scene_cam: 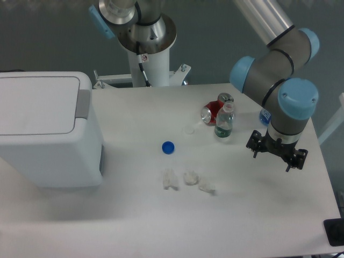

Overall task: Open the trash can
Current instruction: 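Lift the gripper from its start pose above the bottles, then move the gripper across the table toward the white trash bin lid, then lower the gripper onto the bin lid's rear edge and press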

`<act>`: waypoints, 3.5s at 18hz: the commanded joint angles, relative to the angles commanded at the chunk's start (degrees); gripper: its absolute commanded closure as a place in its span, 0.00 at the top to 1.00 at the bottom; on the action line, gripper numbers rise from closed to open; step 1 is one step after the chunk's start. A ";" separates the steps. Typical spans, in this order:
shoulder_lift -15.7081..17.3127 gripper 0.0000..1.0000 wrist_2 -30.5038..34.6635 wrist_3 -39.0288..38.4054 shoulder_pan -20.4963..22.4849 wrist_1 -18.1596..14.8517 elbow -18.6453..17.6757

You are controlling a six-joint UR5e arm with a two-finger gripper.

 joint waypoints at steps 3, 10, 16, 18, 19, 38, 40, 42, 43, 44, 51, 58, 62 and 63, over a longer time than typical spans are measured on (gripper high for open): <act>0.09 1.00 -0.09 0.09 -0.09 0.00 -0.26; 0.79 1.00 -0.61 0.00 -1.41 0.00 -0.61; 5.08 1.00 -0.52 -6.06 -2.90 0.44 -2.72; 8.34 1.00 -2.01 -9.12 -4.21 -0.17 -4.82; 9.31 1.00 -3.41 -11.05 -4.74 -0.44 -5.53; 25.84 0.36 -22.94 -32.06 -14.94 -24.70 -6.07; 26.71 0.32 -23.03 -34.36 -16.08 -24.61 -6.07; 26.98 0.26 -23.29 -34.80 -16.87 -24.61 -6.07; 27.07 0.26 -23.73 -35.41 -16.96 -24.52 -6.07; 27.07 0.23 -24.25 -36.03 -17.14 -24.52 -5.80; 29.18 0.22 -27.07 -39.72 -18.81 -24.61 -6.07; 29.27 0.18 -28.47 -42.89 -22.14 -24.61 -6.07; 29.35 0.17 -28.56 -43.15 -23.55 -24.70 -6.15; 29.36 0.17 -28.65 -43.15 -23.64 -24.87 -6.24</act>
